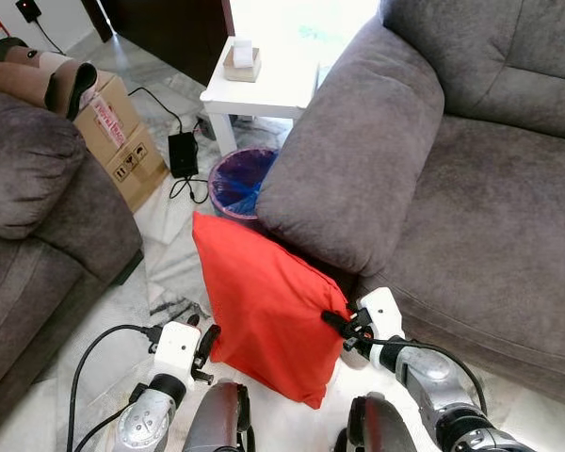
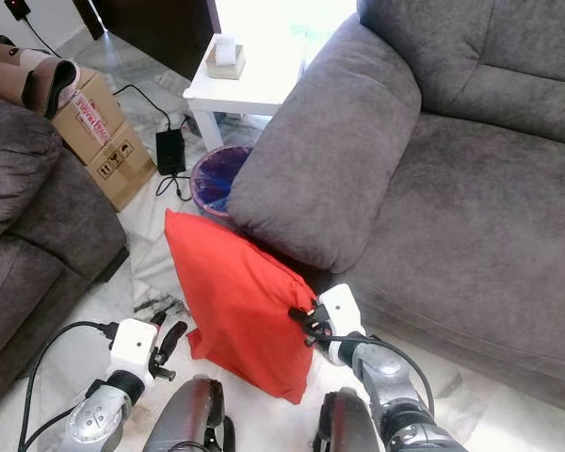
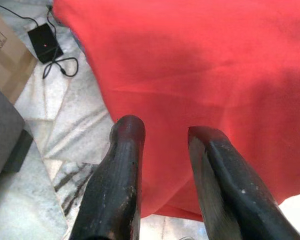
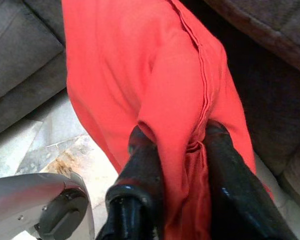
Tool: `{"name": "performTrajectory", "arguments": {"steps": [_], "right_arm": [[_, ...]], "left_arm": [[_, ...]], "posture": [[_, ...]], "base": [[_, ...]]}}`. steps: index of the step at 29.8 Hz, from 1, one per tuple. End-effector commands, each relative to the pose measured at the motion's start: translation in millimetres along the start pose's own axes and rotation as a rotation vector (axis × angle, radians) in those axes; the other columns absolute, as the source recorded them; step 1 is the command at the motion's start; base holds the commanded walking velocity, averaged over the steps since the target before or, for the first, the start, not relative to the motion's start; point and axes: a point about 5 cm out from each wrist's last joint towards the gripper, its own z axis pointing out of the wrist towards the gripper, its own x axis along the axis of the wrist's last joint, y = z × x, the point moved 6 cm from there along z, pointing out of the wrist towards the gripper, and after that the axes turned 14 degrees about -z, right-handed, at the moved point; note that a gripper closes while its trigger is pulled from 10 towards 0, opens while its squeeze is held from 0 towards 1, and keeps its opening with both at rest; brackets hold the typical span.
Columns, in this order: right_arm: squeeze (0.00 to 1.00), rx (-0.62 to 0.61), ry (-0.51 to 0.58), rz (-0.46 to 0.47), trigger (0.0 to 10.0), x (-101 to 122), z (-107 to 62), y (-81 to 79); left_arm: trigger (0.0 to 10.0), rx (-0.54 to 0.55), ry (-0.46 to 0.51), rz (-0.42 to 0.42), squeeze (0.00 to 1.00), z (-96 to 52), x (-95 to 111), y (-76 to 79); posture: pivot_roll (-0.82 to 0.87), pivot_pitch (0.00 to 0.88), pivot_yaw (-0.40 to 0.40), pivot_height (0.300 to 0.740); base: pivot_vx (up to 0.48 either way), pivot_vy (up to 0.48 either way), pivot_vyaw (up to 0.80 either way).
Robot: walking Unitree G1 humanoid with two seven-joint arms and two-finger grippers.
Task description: Move the pillow to the sofa from floor
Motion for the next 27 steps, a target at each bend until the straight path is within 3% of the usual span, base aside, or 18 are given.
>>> {"name": "performTrajectory", "arguments": {"steps": [1,9,15,19,21,24,27], "right_arm": [[0.00,0.028,-0.019,0.023,0.0,-11,-0.1,-15.2],[0.00,0.056,0.014,0.059,0.0,-12,1.6,-29.9],[0.00,0.002,0.031,0.119,0.0,-17,-0.7,-31.6],[0.00,-0.063,0.058,0.180,0.0,-18,-3.8,-26.1],[0.00,-0.095,0.078,0.229,0.0,-20,-5.9,-25.3],[0.00,-0.131,0.056,0.213,0.0,-28,-9.3,-27.9],[0.00,-0.227,0.026,0.211,0.0,-34,-14.0,-15.9]], "left_arm": [[10.0,0.029,-0.054,-0.025,0.00,-7.1,-15,-6.5],[10.0,0.037,-0.050,-0.042,0.00,-1.6,-13,-7.8],[10.0,0.036,-0.057,-0.055,0.00,4.9,-15,-4.0],[10.0,0.039,-0.062,-0.062,0.00,7.2,-16,-3.3],[10.0,0.084,-0.051,-0.121,0.00,9.1,-14,-11.1],[10.0,0.075,-0.047,-0.093,0.00,12.6,-10,-13.6],[10.0,0.083,-0.043,-0.116,0.00,14.6,-9,-15.6]], "posture": [[0.17,0.301,0.060,0.632],[0.13,0.267,0.063,0.632],[0.10,0.245,0.064,0.632],[0.10,0.232,0.060,0.632],[0.09,0.232,0.063,0.632],[0.09,0.229,0.070,0.632],[0.08,0.225,0.078,0.632]], "base": [[0.000,0.000,0.00],[0.000,0.000,0.00],[0.000,0.000,0.00],[0.000,0.000,0.00],[0.000,0.000,0.00],[0.000,0.000,0.00],[0.000,0.000,0.00]]}}
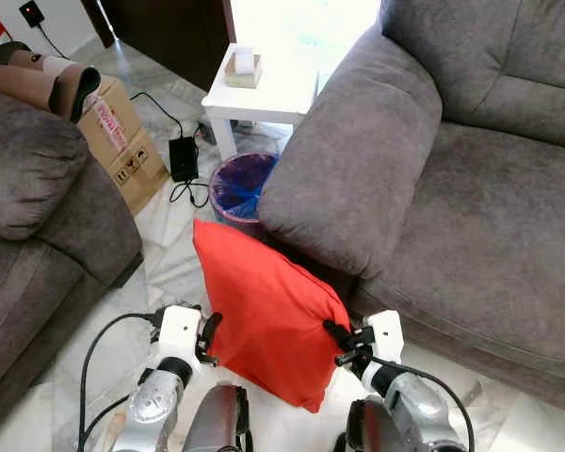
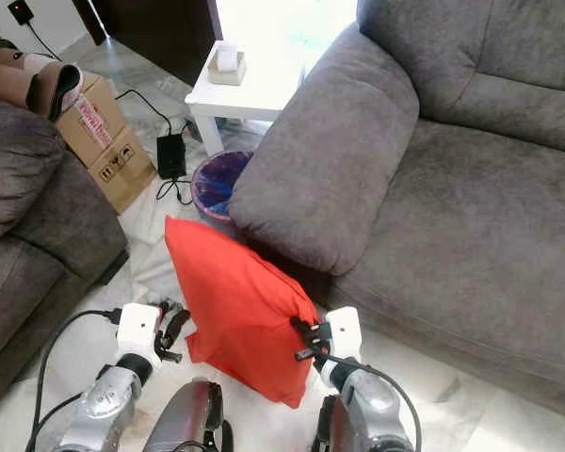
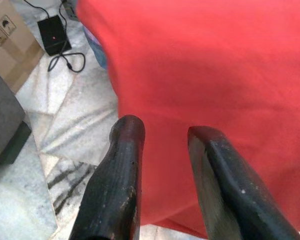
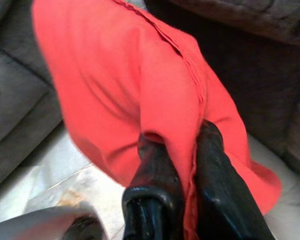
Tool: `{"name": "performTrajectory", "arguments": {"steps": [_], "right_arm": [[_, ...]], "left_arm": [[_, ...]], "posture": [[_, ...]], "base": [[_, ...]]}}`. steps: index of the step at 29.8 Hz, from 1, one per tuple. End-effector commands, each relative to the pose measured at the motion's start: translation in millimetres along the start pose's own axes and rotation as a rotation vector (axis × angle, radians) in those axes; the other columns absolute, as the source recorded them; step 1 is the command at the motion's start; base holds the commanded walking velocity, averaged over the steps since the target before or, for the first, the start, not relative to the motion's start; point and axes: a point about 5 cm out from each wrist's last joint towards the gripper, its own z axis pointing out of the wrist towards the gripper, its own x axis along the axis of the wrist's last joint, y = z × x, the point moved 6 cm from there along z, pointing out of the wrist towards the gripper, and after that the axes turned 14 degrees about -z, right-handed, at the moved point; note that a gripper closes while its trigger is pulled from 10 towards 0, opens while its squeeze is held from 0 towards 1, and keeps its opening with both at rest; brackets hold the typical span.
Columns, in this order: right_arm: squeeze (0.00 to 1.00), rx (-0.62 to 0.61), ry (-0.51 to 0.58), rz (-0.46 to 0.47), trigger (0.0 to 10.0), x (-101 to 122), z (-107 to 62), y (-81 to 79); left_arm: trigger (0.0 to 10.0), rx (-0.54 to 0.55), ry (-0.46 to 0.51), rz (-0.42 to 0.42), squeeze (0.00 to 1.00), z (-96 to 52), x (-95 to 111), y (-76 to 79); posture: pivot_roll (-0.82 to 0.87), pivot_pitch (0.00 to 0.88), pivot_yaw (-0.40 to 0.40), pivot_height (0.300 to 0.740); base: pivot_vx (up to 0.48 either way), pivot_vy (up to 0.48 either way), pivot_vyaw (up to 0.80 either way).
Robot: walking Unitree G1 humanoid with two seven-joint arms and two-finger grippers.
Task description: Move the pillow to the sofa from floor
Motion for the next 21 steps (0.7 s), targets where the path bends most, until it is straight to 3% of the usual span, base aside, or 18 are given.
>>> {"name": "performTrajectory", "arguments": {"steps": [1,5,8,12,13,14,15,21], "right_arm": [[0.00,-0.051,-0.026,0.003,0.0,-10,-4.8,2.5],[0.00,-0.144,0.008,0.075,0.0,-3,-5.2,16.9],[0.00,-0.170,-0.027,0.030,0.0,-7,-5.9,20.4],[0.00,-0.142,-0.031,0.008,0.0,-7,-3.6,11.6],[0.00,-0.138,-0.027,0.013,1.0,-7,-2.7,9.7],[0.00,-0.138,-0.027,0.013,1.0,-7,-2.7,9.7],[0.00,-0.178,-0.022,0.048,10.0,-6,-3.0,14.5],[0.00,-0.254,0.000,0.105,10.0,-5,-6.2,23.8]], "left_arm": [[10.0,0.031,-0.036,-0.019,0.00,-8.1,-13,-9.3],[10.0,0.032,-0.032,-0.023,0.00,-3.9,-10,-9.1],[10.0,0.030,-0.028,-0.024,0.00,-1.9,-8,-8.7],[10.0,0.032,-0.031,-0.029,0.00,-0.5,-8,-8.8],[10.0,0.031,-0.030,-0.031,0.00,-0.4,-9,-7.8],[10.0,0.031,-0.030,-0.031,0.00,-0.4,-9,-7.8],[10.0,0.029,-0.029,-0.034,0.00,0.0,-9,-6.4],[10.0,0.024,-0.025,-0.034,0.00,0.7,-9,-5.0]], "posture": [[0.08,0.225,0.078,0.632],[0.07,0.223,0.083,0.632],[0.06,0.222,0.083,0.632],[0.06,0.213,0.078,0.632],[0.06,0.210,0.077,0.632],[0.06,0.210,0.077,0.632],[0.06,0.208,0.077,0.632],[0.06,0.200,0.073,0.645]], "base": [[0.000,0.000,0.00],[0.000,0.000,0.00],[0.000,0.000,0.00],[0.000,0.000,0.41],[0.000,0.000,0.00],[0.000,0.000,0.00],[0.000,0.000,0.00],[0.000,0.000,0.00]]}}
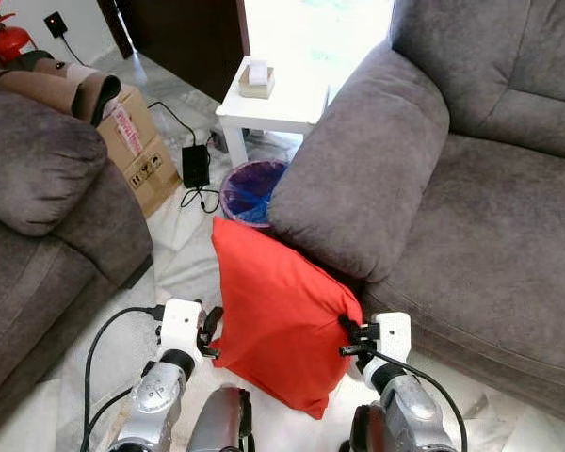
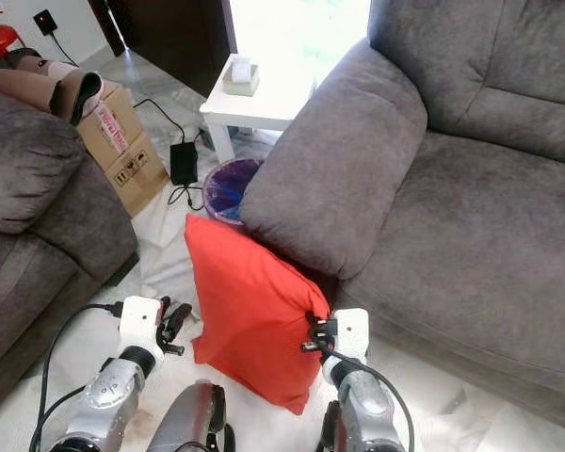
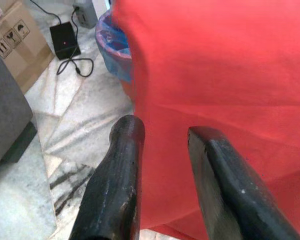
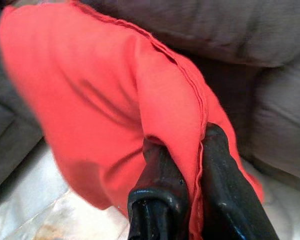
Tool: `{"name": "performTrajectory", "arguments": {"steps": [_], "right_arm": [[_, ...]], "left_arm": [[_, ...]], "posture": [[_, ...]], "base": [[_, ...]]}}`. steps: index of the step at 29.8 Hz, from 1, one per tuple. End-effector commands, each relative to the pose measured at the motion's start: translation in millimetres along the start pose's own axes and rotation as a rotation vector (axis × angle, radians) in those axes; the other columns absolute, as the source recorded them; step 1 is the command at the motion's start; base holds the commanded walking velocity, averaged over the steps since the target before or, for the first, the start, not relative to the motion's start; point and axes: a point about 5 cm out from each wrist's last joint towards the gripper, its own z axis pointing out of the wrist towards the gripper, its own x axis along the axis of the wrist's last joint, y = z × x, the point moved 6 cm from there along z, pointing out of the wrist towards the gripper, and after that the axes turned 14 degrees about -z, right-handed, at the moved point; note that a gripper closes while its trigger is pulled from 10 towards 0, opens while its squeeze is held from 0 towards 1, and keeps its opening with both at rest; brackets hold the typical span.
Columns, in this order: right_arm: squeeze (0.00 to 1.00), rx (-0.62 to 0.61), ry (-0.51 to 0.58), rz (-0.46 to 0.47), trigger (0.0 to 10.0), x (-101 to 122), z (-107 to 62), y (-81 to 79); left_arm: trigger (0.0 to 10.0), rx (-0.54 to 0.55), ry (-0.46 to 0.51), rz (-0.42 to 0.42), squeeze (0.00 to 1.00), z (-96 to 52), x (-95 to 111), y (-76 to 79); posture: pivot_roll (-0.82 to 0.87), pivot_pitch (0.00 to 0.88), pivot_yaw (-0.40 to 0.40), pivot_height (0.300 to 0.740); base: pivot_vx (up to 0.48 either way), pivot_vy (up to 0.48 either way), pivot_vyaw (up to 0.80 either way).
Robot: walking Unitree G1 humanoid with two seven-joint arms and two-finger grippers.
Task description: Move the pillow to the sofa from floor
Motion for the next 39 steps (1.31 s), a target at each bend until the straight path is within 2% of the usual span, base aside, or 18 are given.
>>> {"name": "performTrajectory", "arguments": {"steps": [1,15,23,27,29,30,31,32,33,35,37,39], "right_arm": [[0.00,-0.022,-0.001,0.028,10.0,-5,-3.6,1.7],[0.00,0.094,0.053,0.055,10.0,1,-4.3,-19.7],[0.00,0.142,0.078,0.048,10.0,3,-7.5,-22.9],[0.00,0.306,0.111,0.029,10.0,2,-18.0,-38.1],[0.00,0.451,0.120,0.009,10.0,0,-30.3,-46.7],[0.00,0.556,0.108,-0.029,10.0,-5,-41.1,-49.2],[0.00,0.590,0.099,-0.045,10.0,-6,-45.0,-49.0],[0.00,0.681,0.073,-0.079,10.0,-10,-56.4,-43.8],[0.00,0.681,0.073,-0.079,10.0,-10,-56.4,-43.8],[0.00,0.795,0.050,-0.090,10.0,-9,-69.8,-37.4],[0.00,0.841,0.037,-0.110,10.0,-8,-74.3,-35.6],[0.00,0.901,0.010,-0.135,10.0,-9,-77.8,-37.5]], "left_arm": [[10.0,0.026,-0.029,-0.010,0.00,-6.4,-10,-8.0],[10.0,0.018,-0.021,-0.016,0.00,-7.8,-10,-7.0],[10.0,-0.002,-0.010,-0.010,0.00,-4.9,-3,-6.5],[10.0,-0.060,-0.028,0.009,0.00,-4.4,-3,-1.0],[10.0,-0.127,-0.048,0.044,0.00,-5.3,-3,4.0],[10.0,-0.182,-0.074,0.054,0.00,-5.9,-3,7.1],[10.0,-0.203,-0.086,0.051,0.00,-6.1,-4,8.2],[10.0,-0.260,-0.101,0.101,0.00,-7.5,-2,10.3],[10.0,-0.260,-0.101,0.101,0.00,-7.5,-2,10.3],[10.0,-0.337,-0.124,0.135,0.00,-10.1,0,14.8],[10.0,-0.379,-0.135,0.158,0.00,-12.1,0,18.9],[10.0,-0.461,-0.170,0.237,0.00,-17.6,-6,26.5]], "posture": [[0.06,0.200,0.073,0.650],[0.06,0.178,0.074,0.740],[0.05,0.184,0.075,0.740],[0.06,0.193,0.082,0.740],[0.06,0.195,0.081,0.740],[0.05,0.197,0.083,0.740],[0.05,0.198,0.083,0.740],[0.05,0.197,0.085,0.740],[0.05,0.197,0.085,0.740],[0.04,0.197,0.086,0.740],[0.04,0.198,0.085,0.740],[0.04,0.199,0.086,0.740]], "base": [[0.000,0.000,0.00],[0.000,0.000,0.00],[0.000,0.000,0.00],[0.000,0.000,0.00],[0.000,0.000,0.00],[0.000,0.000,0.00],[0.000,0.000,0.00],[0.000,0.000,0.00],[0.000,0.000,0.00],[0.000,0.000,0.00],[0.000,0.000,0.00],[0.000,0.000,0.00]]}}
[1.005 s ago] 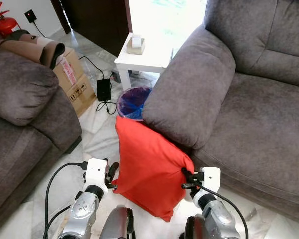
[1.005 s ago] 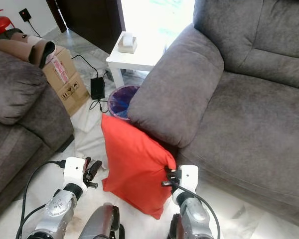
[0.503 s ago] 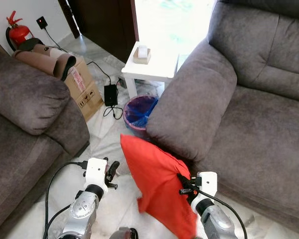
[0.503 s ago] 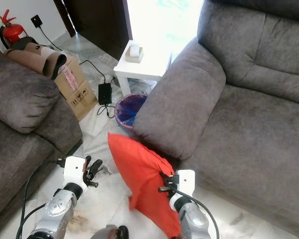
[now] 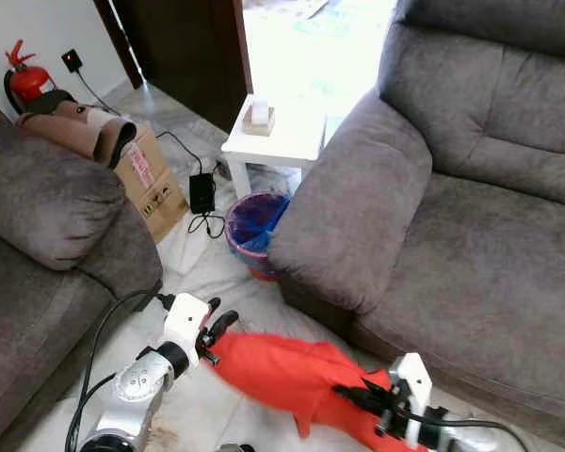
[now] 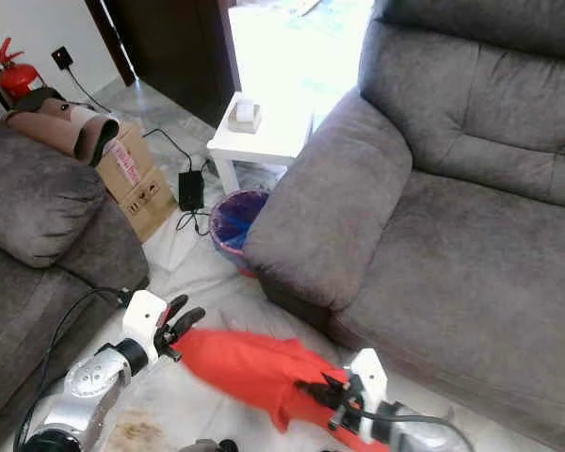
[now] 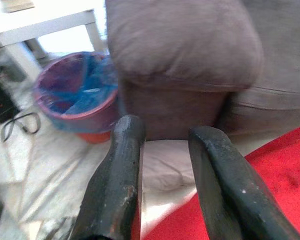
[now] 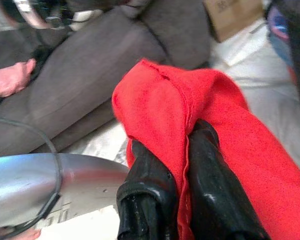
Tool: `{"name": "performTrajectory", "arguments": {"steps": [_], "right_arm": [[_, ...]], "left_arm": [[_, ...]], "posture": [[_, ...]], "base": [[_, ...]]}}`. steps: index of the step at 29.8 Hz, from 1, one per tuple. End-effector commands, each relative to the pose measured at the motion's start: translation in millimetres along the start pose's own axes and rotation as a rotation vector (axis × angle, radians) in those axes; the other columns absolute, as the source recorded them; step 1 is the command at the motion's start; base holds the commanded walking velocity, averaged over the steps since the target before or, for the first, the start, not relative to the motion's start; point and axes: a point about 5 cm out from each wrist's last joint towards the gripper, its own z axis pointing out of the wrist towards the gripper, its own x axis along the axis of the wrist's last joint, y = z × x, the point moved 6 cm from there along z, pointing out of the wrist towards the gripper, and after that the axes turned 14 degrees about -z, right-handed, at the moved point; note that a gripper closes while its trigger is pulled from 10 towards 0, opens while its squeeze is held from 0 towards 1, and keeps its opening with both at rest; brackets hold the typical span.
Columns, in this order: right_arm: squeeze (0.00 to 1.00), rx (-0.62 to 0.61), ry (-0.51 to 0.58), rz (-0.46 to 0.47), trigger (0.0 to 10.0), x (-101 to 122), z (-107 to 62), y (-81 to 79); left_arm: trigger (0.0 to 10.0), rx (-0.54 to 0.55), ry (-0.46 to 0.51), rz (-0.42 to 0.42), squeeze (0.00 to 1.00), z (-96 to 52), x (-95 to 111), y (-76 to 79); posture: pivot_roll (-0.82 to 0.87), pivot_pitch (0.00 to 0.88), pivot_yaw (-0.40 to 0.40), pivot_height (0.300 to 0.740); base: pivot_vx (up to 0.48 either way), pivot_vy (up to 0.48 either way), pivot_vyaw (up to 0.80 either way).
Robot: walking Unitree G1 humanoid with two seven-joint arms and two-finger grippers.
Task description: Move the pillow to the sofa from floor
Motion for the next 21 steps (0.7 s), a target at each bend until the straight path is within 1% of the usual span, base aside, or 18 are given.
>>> {"name": "performTrajectory", "arguments": {"steps": [1,3,4,5,6,7,9,10,11,14,16,18,19,20,21], "right_arm": [[0.00,0.102,0.047,-0.049,10.0,16,10.1,-10.2],[0.00,0.167,0.022,-0.053,10.0,16,10.0,-16.4],[0.00,0.167,0.022,-0.053,10.0,16,10.0,-16.4],[0.00,0.235,-0.010,-0.075,10.0,15,13.9,-23.7],[0.00,0.252,-0.019,-0.081,10.0,14,15.2,-25.6],[0.00,0.259,-0.023,-0.082,10.0,14,15.8,-26.4],[0.00,0.275,-0.037,-0.097,10.0,15,21.3,-27.8],[0.00,0.275,-0.037,-0.097,10.0,15,21.3,-27.8],[0.00,0.296,-0.035,-0.096,10.0,17,25.1,-30.7],[0.00,0.310,-0.037,-0.105,10.0,18,29.0,-33.3],[0.00,0.322,-0.051,-0.117,10.0,16,30.1,-36.0],[0.00,0.348,-0.068,-0.120,10.0,12,28.4,-40.7],[0.00,0.348,-0.068,-0.120,10.0,12,28.4,-40.7],[0.00,0.348,-0.070,-0.119,10.0,11,28.2,-40.6],[0.00,0.351,-0.072,-0.115,10.0,11,28.0,-40.5]], "left_arm": [[10.0,-0.059,-0.068,0.048,0.00,-7.7,-14,7.0],[10.0,-0.146,-0.122,0.104,0.00,-10.9,-21,17.0],[10.0,-0.146,-0.122,0.104,0.00,-10.9,-21,17.0],[10.0,-0.250,-0.162,0.145,0.12,-15.6,-25,27.5],[10.0,-0.280,-0.170,0.155,0.12,-17.1,-25,30.2],[10.0,-0.294,-0.172,0.161,1.00,-17.8,-25,31.4],[10.0,-0.381,-0.189,0.257,1.00,-21.4,-19,35.5],[10.0,-0.381,-0.189,0.257,1.00,-21.4,-19,35.5],[10.0,-0.443,-0.205,0.297,1.00,-24.7,-16,38.3],[10.0,-0.523,-0.229,0.323,1.00,-30.5,-13,42.8],[10.0,-0.570,-0.255,0.355,1.00,-36.4,-13,44.5],[10.0,-0.669,-0.333,0.391,1.00,-52.0,-20,49.8],[10.0,-0.669,-0.333,0.391,1.00,-52.0,-20,49.8],[10.0,-0.687,-0.348,0.397,1.00,-55.1,-22,51.0],[10.0,-0.714,-0.389,0.420,1.00,-61.7,-33,51.7]], "posture": [[0.04,0.199,0.086,0.740],[0.04,0.199,0.087,0.740],[0.04,0.199,0.087,0.740],[0.04,0.199,0.087,0.740],[0.04,0.199,0.087,0.740],[0.04,0.199,0.087,0.740],[0.05,0.193,0.083,0.740],[0.05,0.193,0.083,0.740],[0.05,0.194,0.081,0.740],[0.05,0.191,0.079,0.740],[0.06,0.190,0.077,0.740],[0.06,0.185,0.075,0.740],[0.06,0.185,0.075,0.740],[0.06,0.184,0.074,0.740],[0.07,0.179,0.076,0.740]], "base": [[0.000,0.000,0.00],[0.000,0.000,0.00],[0.000,0.000,0.00],[0.000,0.000,0.00],[0.000,0.000,0.00],[0.000,0.000,0.00],[0.000,0.000,0.00],[0.000,0.000,0.00],[0.000,0.000,0.00],[0.000,0.000,0.00],[0.000,0.000,0.00],[0.000,0.000,0.00],[0.000,0.000,0.00],[0.000,0.000,0.00],[0.000,0.000,0.00]]}}
